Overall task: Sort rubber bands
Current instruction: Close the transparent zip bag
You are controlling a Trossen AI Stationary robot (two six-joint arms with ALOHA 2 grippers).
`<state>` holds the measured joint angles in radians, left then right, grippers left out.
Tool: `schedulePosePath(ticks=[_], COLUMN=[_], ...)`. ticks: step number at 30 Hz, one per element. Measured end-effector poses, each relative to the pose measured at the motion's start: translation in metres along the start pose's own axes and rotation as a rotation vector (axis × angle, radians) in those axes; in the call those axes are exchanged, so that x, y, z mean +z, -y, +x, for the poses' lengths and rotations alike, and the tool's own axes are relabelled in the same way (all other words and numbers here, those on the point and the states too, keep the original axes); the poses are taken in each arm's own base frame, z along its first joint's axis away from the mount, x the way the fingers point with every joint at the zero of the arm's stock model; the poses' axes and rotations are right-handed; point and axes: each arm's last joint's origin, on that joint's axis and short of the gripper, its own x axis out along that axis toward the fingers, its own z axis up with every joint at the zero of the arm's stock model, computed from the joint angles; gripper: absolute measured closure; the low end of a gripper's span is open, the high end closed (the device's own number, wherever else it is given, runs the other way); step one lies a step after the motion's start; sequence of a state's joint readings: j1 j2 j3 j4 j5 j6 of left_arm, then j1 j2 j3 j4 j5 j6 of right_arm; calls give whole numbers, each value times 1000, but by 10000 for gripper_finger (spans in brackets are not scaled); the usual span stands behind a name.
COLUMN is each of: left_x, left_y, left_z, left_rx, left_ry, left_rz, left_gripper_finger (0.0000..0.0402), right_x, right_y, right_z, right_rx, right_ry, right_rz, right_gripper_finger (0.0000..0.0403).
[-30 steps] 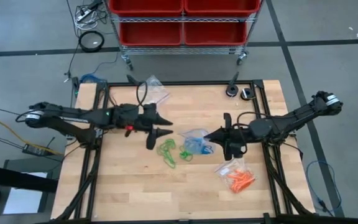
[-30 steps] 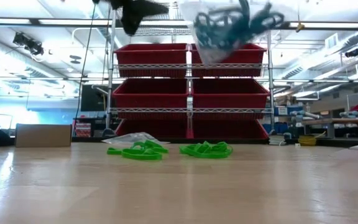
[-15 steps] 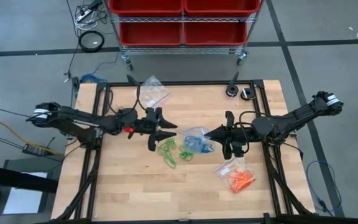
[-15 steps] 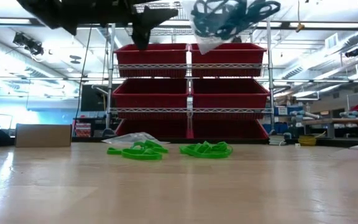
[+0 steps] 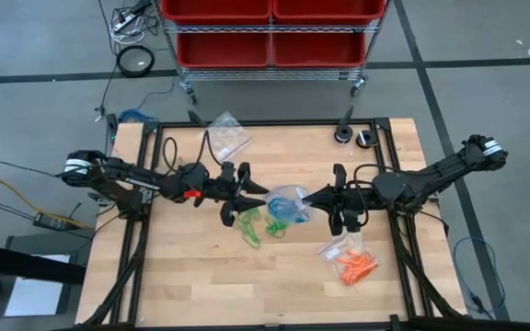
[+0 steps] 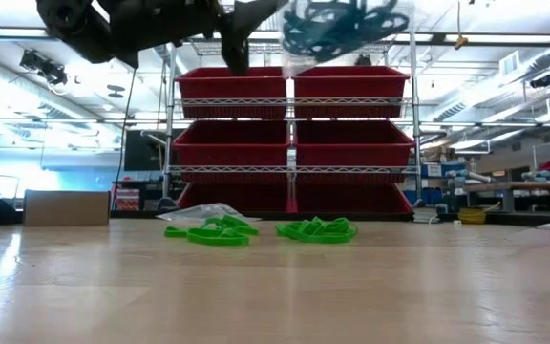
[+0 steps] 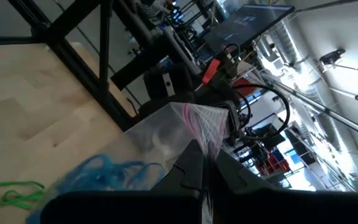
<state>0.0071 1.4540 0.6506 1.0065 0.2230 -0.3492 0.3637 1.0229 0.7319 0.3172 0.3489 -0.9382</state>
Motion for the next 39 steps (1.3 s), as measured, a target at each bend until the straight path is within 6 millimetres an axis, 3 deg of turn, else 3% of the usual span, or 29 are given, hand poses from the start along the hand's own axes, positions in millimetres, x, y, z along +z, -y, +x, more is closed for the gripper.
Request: schedulePosePath(ticks=[9,39], left_x=[0,7], left_y=[0,-2], left_z=[-6,-2], left_rx=[-44,22], left_ry=[-124,46], left_rz=[-36,41], left_gripper_finger=[224,224], right_x=[-1,-1], right_y=[1,1], right_z=[0,0], right_rx=[-26,-30], right_ry=[-36,-34], right_rz=[-6,-1], right_gripper_finger=[403,403])
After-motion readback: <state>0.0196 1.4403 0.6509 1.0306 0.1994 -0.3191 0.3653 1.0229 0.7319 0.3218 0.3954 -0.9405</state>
